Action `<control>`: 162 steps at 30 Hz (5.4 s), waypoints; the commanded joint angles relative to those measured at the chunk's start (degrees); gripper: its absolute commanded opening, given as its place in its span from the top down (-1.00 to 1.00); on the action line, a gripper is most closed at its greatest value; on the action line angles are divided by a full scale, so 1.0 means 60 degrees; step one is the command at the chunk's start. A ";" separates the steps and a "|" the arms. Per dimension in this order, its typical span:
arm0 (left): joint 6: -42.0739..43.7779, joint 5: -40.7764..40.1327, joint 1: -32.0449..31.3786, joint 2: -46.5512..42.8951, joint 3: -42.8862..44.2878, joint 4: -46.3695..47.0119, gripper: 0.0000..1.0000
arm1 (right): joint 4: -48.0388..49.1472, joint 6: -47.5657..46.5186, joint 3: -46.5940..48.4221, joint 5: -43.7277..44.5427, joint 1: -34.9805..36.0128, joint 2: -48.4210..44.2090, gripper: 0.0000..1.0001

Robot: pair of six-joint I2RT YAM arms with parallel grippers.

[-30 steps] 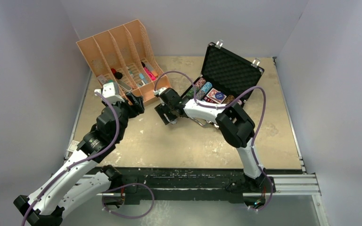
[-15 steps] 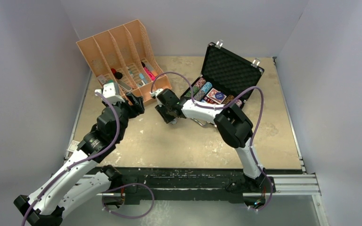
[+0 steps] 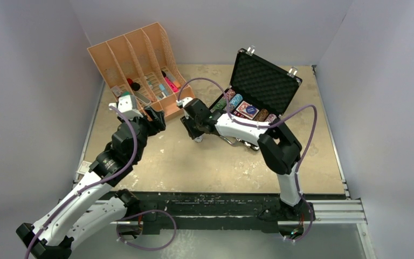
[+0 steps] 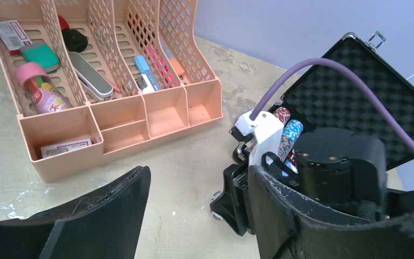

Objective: Pack up texas hold em set

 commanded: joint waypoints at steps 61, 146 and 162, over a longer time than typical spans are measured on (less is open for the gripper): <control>-0.0147 -0.0028 0.0015 -0.0042 -0.0121 0.0432 -0.32 | -0.0205 0.0756 0.0020 0.0257 0.0012 0.0148 -0.22; -0.2803 0.4757 0.0003 0.3139 -0.2202 0.7461 1.00 | 0.3455 0.5074 -0.3348 -0.3277 -0.1917 -0.5876 -0.41; 0.0007 0.8975 0.0072 0.1394 -0.0563 0.5057 1.00 | 0.4542 0.0358 -0.3637 -0.8689 -0.2519 -0.7614 -0.50</control>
